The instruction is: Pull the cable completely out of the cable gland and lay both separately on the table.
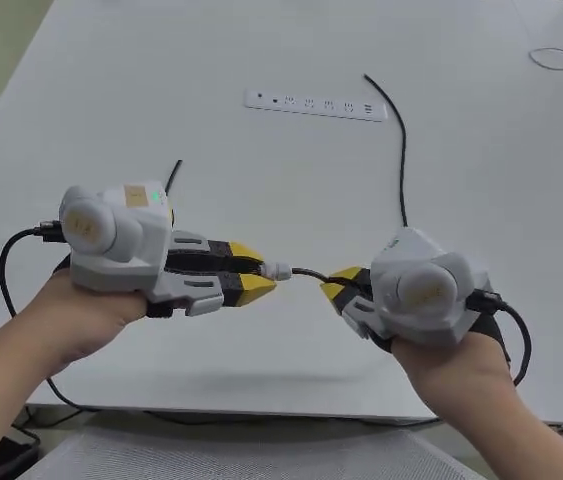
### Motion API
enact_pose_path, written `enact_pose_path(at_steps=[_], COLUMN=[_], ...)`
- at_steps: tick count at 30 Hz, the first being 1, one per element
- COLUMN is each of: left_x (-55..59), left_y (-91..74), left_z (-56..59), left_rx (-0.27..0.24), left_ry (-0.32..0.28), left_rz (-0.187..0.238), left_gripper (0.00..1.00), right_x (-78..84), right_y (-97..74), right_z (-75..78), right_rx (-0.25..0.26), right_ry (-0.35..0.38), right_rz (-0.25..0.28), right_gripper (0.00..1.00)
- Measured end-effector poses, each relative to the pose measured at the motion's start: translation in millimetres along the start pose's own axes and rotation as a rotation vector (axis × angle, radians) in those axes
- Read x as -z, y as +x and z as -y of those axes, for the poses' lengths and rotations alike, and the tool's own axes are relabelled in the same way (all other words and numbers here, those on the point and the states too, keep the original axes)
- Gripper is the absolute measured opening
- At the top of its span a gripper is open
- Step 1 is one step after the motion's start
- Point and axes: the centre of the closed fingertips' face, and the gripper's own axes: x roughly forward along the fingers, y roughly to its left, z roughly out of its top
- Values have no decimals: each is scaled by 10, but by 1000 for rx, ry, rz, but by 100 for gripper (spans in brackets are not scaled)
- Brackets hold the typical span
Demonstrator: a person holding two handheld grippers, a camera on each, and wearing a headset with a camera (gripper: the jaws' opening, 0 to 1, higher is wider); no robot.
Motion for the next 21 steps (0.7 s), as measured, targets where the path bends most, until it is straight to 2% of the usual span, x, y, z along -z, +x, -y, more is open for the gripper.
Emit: enact_pose_path(at_steps=[4,8,12,16,18,21], left_x=[-20,-21,-6,2,-21,-27], left_y=[-18,-40,-31,14,12,10], left_z=[-12,-18,-3,35,29,17], left_rx=[-2,-7,-8,-3,-3,-7], left_ry=[-12,-18,-16,-7,-12,-7], left_rz=[13,23,21,13,24,20], left_gripper=[15,15,15,15,15,15], right_x=[153,344,494,550,537,508], right_y=[15,41,67,104,95,58], right_z=[100,165,235,223,204,226], right_rx=[24,32,56,56,50,58], right_ry=[90,219,278,282,294,273], right_rz=[-19,-33,-51,-69,-63,-48], right_gripper=[0,0,0,0,0,0])
